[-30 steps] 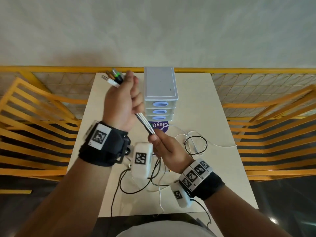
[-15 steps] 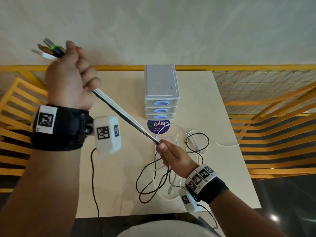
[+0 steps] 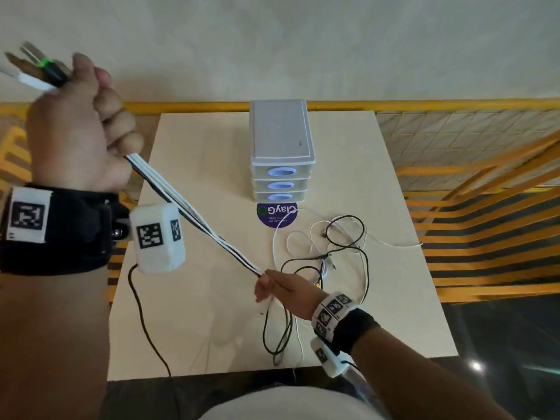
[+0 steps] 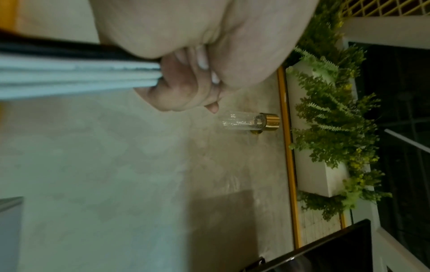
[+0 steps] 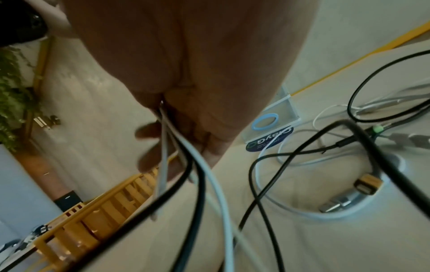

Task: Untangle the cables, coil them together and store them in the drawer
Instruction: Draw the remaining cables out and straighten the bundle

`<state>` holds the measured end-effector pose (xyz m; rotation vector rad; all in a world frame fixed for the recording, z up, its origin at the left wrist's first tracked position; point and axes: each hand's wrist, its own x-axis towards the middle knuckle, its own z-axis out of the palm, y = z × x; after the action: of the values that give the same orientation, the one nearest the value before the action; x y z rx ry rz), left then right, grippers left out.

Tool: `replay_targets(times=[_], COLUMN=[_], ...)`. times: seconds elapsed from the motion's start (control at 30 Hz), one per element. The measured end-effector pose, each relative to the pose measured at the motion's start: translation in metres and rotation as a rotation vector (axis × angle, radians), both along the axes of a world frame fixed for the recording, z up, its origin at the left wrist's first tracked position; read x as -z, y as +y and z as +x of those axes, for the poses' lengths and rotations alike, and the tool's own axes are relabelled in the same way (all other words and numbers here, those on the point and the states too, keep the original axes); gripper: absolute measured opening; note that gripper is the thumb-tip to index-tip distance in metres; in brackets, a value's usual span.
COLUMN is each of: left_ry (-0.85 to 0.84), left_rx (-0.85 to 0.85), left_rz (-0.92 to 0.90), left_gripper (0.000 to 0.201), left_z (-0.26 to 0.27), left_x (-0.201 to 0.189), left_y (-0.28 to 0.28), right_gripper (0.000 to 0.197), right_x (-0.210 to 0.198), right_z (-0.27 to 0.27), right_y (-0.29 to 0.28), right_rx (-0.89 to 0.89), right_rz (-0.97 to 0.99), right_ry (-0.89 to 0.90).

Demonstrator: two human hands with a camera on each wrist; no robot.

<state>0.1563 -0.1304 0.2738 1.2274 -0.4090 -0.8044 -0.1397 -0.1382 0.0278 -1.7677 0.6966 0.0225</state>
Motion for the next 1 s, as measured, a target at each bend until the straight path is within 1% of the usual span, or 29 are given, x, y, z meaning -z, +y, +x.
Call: replay_targets(times=[0.07, 0.13, 0.17, 0.2, 0.27, 0.33, 0.4, 0.43, 0.47, 0.53, 0.57, 0.6, 0.63, 0.67, 0.7, 0.73, 0.77, 0.8, 0.9, 0.93, 1.0], left_ry=[-0.051, -0.152, -0.147, -0.112, 0.013, 0.03, 0.028, 0.027, 0.032, 0.046, 0.047, 0.046, 0.048, 0.047, 0.048, 0.051, 0.06, 0.068, 0.072, 0.071, 0.065], left_rx=[0.015, -0.06, -0.099, -0.079, -0.005, 0.012, 0.05, 0.059, 0.06, 0.065, 0.082, 0.095, 0.106, 0.113, 0.115, 0.114, 0.112, 0.111, 0.115, 0.115, 0.118], left_rz=[0.04, 0.091, 0.094, 0.093, 0.06, 0.087, 0.099, 0.096, 0.106, 0.127, 0.125, 0.122, 0.114, 0.106, 0.102, 0.107, 0.116, 0.122, 0.12, 0.117, 0.111], left_gripper=[0.042, 0.039, 0.039, 0.042, 0.045, 0.043, 0.043, 0.043, 0.044, 0.042, 0.04, 0.039, 0.038, 0.037, 0.036, 0.036, 0.037, 0.037, 0.037, 0.037, 0.038], left_z=[-0.014, -0.022, -0.019, -0.02, -0.027, -0.029, -0.034, -0.035, -0.038, -0.042, -0.043, -0.045, -0.047, -0.048, -0.049, -0.049, -0.05, -0.05, -0.049, -0.049, -0.05], left_x=[0.003, 0.007, 0.015, 0.02, 0.026, 0.036, 0.041, 0.045, 0.048, 0.054, 0.059, 0.063, 0.067, 0.071, 0.076, 0.079, 0.081, 0.083, 0.086, 0.087, 0.089], left_y=[0.001, 0.008, 0.008, 0.007, 0.006, 0.006, 0.007, 0.008, 0.009, 0.008, 0.008, 0.008, 0.008, 0.009, 0.009, 0.009, 0.009, 0.01, 0.01, 0.01, 0.009], right_gripper=[0.034, 0.032, 0.029, 0.026, 0.024, 0.022, 0.023, 0.025, 0.027, 0.029, 0.028, 0.026, 0.023, 0.021, 0.022, 0.027, 0.031, 0.032, 0.039, 0.04, 0.034], right_x=[0.002, 0.004, 0.007, 0.007, 0.005, 0.0, 0.0, 0.004, 0.01, 0.022, 0.029, 0.035, 0.038, 0.04, 0.04, 0.04, 0.04, 0.041, 0.04, 0.039, 0.037], right_z=[-0.01, -0.022, -0.028, -0.032, -0.038, -0.042, -0.045, -0.045, -0.044, -0.038, -0.035, -0.034, -0.033, -0.033, -0.035, -0.037, -0.038, -0.039, -0.039, -0.038, -0.039], right_y=[-0.009, -0.027, -0.04, -0.055, -0.091, -0.128, -0.159, -0.17, -0.177, -0.179, -0.178, -0.177, -0.178, -0.181, -0.185, -0.189, -0.192, -0.195, -0.2, -0.2, -0.201], right_rx=[0.085, 0.229, 0.304, 0.37, 0.466, 0.514, 0.497, 0.436, 0.329, 0.058, -0.04, -0.081, -0.07, -0.013, 0.084, 0.183, 0.239, 0.249, 0.14, 0.135, 0.176], right_rz=[-0.015, -0.04, -0.083, -0.144, -0.285, -0.39, -0.469, -0.501, -0.536, -0.589, -0.619, -0.666, -0.724, -0.773, -0.792, -0.789, -0.771, -0.746, -0.718, -0.706, -0.67], right_ry=[0.043, 0.029, 0.041, 0.055, 0.092, 0.169, 0.325, 0.415, 0.502, 0.668, 0.723, 0.747, 0.745, 0.725, 0.678, 0.639, 0.638, 0.672, 0.826, 0.835, 0.78])
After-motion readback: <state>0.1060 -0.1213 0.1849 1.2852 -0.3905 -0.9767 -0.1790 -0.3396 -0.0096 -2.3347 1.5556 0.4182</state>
